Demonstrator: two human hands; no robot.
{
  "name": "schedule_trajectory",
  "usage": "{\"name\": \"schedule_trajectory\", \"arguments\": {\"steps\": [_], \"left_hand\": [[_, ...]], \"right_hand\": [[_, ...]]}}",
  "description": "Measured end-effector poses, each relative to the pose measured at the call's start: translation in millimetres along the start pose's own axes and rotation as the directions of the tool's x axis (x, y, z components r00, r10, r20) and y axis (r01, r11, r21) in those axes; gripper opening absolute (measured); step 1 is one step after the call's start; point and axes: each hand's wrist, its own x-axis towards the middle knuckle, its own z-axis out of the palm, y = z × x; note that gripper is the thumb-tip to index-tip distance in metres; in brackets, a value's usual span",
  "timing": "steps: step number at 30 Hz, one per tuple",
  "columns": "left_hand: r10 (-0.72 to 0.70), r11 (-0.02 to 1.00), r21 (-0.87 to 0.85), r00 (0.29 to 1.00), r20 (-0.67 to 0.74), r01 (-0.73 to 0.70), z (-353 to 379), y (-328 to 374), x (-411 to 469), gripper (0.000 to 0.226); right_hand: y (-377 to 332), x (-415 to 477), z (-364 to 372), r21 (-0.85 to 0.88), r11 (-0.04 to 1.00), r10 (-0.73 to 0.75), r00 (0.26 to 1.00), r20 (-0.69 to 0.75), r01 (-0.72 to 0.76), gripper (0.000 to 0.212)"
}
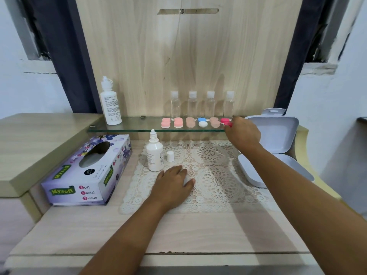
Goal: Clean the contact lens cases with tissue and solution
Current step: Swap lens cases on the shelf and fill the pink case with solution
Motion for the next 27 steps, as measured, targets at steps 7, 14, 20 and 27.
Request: {"name": "schedule_trajectory", "arguments": {"steps": [7,14,20,27], "left_hand": [[0.001,1.0,0.0,1.0,0.002,-0.001,-1,1,-1,0.054],[0.005,1.0,0.004,1.0,-0.006,-0.005,0,0,0,0.053],[0.006,1.0,0.0,1.0,-0.01,-0.006,0,0,0,0.054],[0.0,0.999,-0.037,1.0,-0.021,0.0,-2,1,0,0.053]], "right_hand": [[3,3,2,-0.034,0.999,0.009,1.0,-0.02,-0.01,0.022],[1,2,6,-0.05,0.999,0.01,1.0,-0.028,-0.011,0.023],[-2,-8,1,0.029,0.999,-0.016,0.998,-0.053,0.017,0.029],[-13,-68,3,0.1,0.968,-0.224,0.973,-0.052,0.228,0.029]]}}
